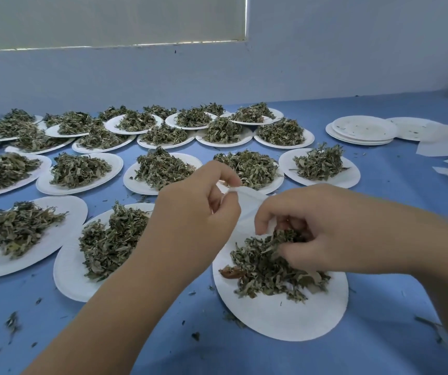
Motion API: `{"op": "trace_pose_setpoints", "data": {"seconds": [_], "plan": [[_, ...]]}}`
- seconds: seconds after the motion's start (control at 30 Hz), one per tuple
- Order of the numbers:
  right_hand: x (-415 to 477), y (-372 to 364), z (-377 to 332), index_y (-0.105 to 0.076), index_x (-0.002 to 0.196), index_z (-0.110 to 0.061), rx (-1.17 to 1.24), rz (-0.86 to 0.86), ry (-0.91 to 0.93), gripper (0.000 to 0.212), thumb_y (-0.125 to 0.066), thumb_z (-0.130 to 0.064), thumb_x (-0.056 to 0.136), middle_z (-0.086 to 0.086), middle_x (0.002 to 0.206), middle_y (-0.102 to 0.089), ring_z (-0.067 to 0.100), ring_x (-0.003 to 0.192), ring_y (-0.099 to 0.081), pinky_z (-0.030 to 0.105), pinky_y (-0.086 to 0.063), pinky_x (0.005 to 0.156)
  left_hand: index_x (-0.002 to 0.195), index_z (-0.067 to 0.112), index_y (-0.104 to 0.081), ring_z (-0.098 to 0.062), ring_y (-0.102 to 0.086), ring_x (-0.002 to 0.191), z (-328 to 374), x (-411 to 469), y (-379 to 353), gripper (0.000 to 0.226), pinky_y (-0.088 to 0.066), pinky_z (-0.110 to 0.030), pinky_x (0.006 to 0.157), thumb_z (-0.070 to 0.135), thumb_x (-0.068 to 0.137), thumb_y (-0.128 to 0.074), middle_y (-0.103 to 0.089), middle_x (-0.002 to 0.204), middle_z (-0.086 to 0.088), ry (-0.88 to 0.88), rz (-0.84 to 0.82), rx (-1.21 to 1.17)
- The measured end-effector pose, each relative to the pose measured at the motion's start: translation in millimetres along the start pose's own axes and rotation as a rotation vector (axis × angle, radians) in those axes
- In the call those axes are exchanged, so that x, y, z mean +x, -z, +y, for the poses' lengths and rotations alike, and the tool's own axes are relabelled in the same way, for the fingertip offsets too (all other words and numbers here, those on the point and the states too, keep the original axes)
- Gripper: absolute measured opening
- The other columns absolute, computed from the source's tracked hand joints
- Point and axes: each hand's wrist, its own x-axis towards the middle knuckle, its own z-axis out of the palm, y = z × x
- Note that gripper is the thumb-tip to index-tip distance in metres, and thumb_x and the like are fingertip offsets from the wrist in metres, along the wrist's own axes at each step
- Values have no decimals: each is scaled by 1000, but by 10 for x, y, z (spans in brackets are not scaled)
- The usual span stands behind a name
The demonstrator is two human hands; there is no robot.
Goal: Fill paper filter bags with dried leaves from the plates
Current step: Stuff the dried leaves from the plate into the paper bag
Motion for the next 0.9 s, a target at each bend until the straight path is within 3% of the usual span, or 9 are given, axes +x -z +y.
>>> {"op": "trace_pose_setpoints", "data": {"seconds": [0.1, 0.2, 0.3, 0.37, 0.43, 0.57, 0.73, 0.9], "plan": [[-27, 91, 34, -63, 97, -42, 212, 2, 16, 25, -69, -27, 78, -15, 83, -56, 3, 62, -50, 18, -44, 59, 77, 27, -62, -7, -38, 44, -4, -8, -27, 16, -31, -9, 47, 13, 83, -58, -51, 60, -5, 38, 43, -104], [-64, 160, -6, -66, 95, -37, 442, 75, 66, 24, -69, -27, 74, -10, 78, -57, 29, 69, -54, 41, -50, 63, 73, 22, -63, -6, -42, 50, 27, -14, -74, 15, -33, -11, 50, 10, 82, -61, -55, 68, 3, 40, 154, -57], [-60, 144, -83, -65, 90, -31, 542, 232, 106, 20, -67, -25, 71, 0, 74, -57, 34, 68, -56, 48, -49, 61, 74, 19, -65, -4, -42, 51, 54, -20, -126, 12, -33, -10, 50, 11, 82, -64, -56, 69, 5, 28, 174, -47], [-41, 91, -130, -63, 85, -28, 489, 343, 106, 14, -69, -28, 72, 5, 71, -55, 32, 65, -53, 44, -47, 60, 75, 19, -66, -7, -45, 54, 64, -25, -146, 10, -34, -12, 50, 12, 82, -66, -57, 70, 6, 22, 167, -48], [-20, 34, -159, -62, 80, -28, 354, 435, 80, 11, -71, -32, 74, -1, 65, -53, 13, 55, -47, 32, -45, 57, 76, 20, -68, -9, -48, 58, 73, -26, -152, 9, -38, -16, 52, 13, 82, -67, -59, 72, 8, 34, 161, -71], [26, -40, -200, -63, 79, -30, 64, 508, 0, 10, -65, -35, 71, -15, 65, -52, 3, 65, -51, 16, -40, 58, 75, 24, -68, -6, -42, 49, 90, -27, -137, 11, -36, -12, 49, 17, 81, -63, -58, 64, 4, 75, 141, -157], [67, -118, -247, -61, 92, -32, -106, 539, -60, 18, -71, -33, 77, -19, 72, -46, 3, 69, -47, 24, -40, 65, 72, 24, -65, -4, -42, 46, 129, -29, -183, 15, -35, -11, 47, 18, 85, -65, -59, 60, 1, 107, 110, -178], [104, -177, -322, -54, 84, -26, -134, 561, -83, 14, -65, -34, 82, -10, 79, -52, 14, 78, -52, 33, -42, 71, 72, 24, -67, -3, -44, 46, 111, -11, -182, 16, -35, -10, 48, 18, 85, -65, -61, 58, 3, 137, 119, -192]]}}
